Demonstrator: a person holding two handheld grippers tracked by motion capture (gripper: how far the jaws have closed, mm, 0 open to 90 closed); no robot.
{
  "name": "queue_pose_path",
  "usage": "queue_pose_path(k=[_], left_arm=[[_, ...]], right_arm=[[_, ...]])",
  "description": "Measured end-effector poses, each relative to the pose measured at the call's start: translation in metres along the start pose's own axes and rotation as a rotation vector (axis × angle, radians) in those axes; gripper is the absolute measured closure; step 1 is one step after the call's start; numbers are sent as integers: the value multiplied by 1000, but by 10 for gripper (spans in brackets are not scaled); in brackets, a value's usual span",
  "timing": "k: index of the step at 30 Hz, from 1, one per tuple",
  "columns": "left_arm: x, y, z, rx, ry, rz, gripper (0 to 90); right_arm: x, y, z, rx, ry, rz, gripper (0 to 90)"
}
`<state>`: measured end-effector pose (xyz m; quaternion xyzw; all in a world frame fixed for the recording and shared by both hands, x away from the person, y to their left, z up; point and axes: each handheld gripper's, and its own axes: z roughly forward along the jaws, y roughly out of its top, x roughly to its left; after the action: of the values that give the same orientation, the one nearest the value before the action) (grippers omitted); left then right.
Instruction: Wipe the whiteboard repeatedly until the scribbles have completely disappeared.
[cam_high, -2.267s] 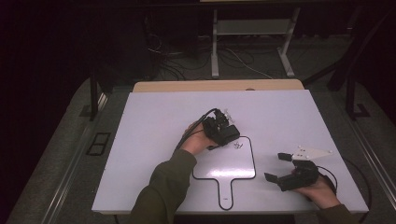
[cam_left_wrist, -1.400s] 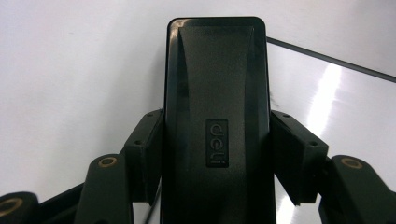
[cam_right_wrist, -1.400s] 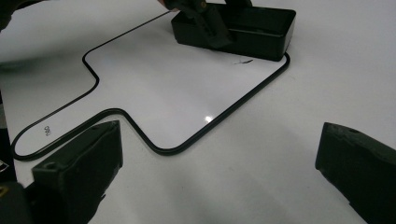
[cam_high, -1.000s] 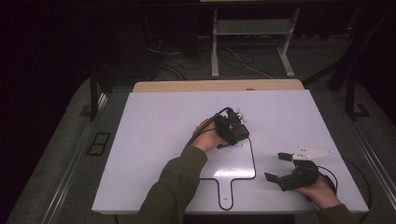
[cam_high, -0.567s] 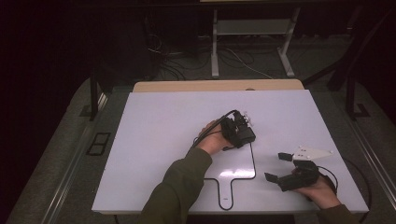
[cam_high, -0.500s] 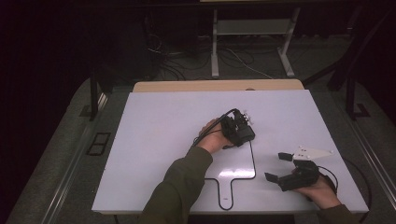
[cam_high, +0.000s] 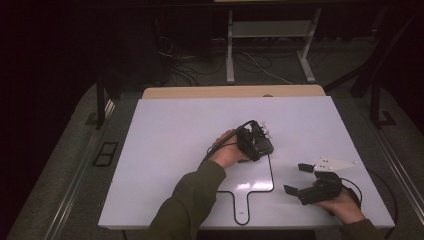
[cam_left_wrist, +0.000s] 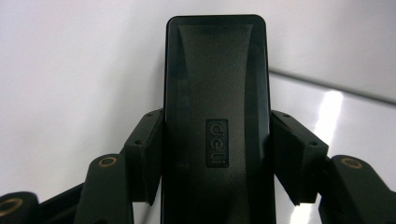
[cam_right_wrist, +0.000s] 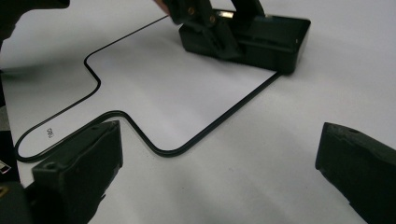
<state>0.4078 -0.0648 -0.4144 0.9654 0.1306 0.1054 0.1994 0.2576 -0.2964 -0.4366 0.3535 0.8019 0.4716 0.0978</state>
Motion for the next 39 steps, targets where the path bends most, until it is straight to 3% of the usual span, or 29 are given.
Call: queue_pose_path(k=[6,10,14,18,20,22,26,30,36,37,39], left_arm=[[26,-18,-3,-4,31,-84,390],[30,-23,-6,6,35,-89,390],[27,-25,-7,-5,40,-80,390],[23,-30,-9,-21,0,-56,390],[17,-31,-9,-35,-19,-61,390],[10,-31,-11,-27,-31,-20,390],[-5,-30,-12,-56,-57,-14,390],[-14,-31,-14,-45,-72,30,389],[-10,-36,-15,-75,-98,-5,391],[-9,-37,-13,-97,-100,-35,391],[-6,-39,-14,-103,-106,-47,392]], right_arm=[[-1,0,0,0,0,2,0],[-1,0,0,0,0,2,0],[-1,0,0,2,1,2,0],[-1,0,1,2,2,-1,0],[-1,0,1,4,2,-2,0],[0,0,2,5,1,-3,0],[0,0,2,6,1,-4,0],[1,0,2,7,2,-4,0],[1,0,2,7,2,-3,0],[1,0,2,6,1,-2,0],[1,0,2,6,1,-2,0]])
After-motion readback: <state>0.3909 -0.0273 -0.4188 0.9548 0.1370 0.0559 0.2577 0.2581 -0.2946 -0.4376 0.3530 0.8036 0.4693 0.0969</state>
